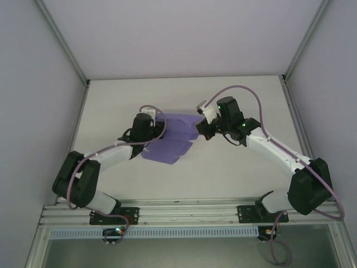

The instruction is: Assemble paper box

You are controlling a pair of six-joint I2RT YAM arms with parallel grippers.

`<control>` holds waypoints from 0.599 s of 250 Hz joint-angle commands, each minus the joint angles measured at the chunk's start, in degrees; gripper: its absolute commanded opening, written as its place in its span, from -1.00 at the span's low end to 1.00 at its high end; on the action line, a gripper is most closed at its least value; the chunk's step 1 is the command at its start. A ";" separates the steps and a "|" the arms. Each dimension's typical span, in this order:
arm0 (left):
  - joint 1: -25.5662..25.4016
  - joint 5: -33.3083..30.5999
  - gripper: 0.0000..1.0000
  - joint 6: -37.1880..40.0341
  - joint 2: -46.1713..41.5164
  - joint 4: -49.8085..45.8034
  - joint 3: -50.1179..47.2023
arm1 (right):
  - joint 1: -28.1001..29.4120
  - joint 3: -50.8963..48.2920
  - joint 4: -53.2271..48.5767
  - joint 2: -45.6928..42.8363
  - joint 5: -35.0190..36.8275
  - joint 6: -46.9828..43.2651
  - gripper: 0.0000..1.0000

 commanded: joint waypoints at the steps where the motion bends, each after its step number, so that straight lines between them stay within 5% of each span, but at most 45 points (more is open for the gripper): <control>1: 2.61 4.98 -0.14 3.03 -3.58 7.79 -3.37 | -1.01 0.50 -3.22 -0.74 -4.61 -0.92 -1.00; 59: 4.14 15.28 0.34 4.05 -7.05 9.97 -6.05 | -1.23 0.47 -3.33 -0.78 -5.68 -1.18 -1.00; 150: 5.49 15.37 0.37 5.46 -4.31 7.79 -5.91 | -1.45 0.33 -3.25 -1.74 -9.49 -2.31 -1.00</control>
